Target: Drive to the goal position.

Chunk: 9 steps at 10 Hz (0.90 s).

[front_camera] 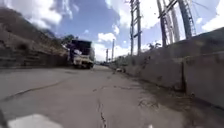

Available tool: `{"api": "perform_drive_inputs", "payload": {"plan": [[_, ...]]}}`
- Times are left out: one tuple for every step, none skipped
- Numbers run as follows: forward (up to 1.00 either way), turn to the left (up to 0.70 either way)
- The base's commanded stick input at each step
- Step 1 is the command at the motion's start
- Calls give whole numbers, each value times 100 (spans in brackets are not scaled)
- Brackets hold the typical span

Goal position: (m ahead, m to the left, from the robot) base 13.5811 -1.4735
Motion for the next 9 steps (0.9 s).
{"api": "perform_drive_inputs", "payload": {"plan": [[70,0],[70,0],[70,0],[70,0],[70,0],[70,0],[70,0],[70,0],[70,0]]}}
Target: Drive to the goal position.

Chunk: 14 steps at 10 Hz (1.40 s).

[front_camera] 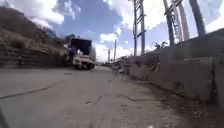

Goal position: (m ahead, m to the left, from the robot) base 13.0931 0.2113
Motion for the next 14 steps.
{"api": "perform_drive_inputs", "payload": {"plan": [[70,0],[70,0],[70,0],[70,0],[70,0],[70,0],[70,0],[70,0],[70,0],[70,0],[70,0],[70,0],[70,0],[70,0]]}}
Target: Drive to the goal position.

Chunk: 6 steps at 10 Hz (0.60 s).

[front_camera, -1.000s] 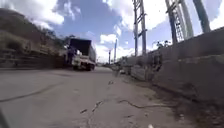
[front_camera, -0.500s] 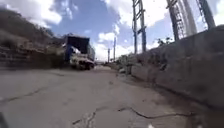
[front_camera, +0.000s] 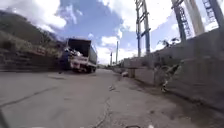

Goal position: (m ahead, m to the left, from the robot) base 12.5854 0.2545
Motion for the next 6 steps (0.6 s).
{"api": "perform_drive_inputs", "payload": {"plan": [[70,0],[70,0],[70,0],[70,0],[70,0],[70,0]]}}
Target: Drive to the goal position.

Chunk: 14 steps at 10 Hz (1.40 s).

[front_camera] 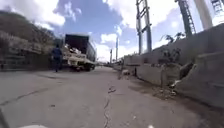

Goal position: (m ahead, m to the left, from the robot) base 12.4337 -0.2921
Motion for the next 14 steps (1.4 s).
{"api": "perform_drive_inputs", "payload": {"plan": [[70,0],[70,0],[70,0],[70,0],[70,0],[70,0],[70,0],[70,0],[70,0],[70,0],[70,0],[70,0],[70,0],[30,0]]}}
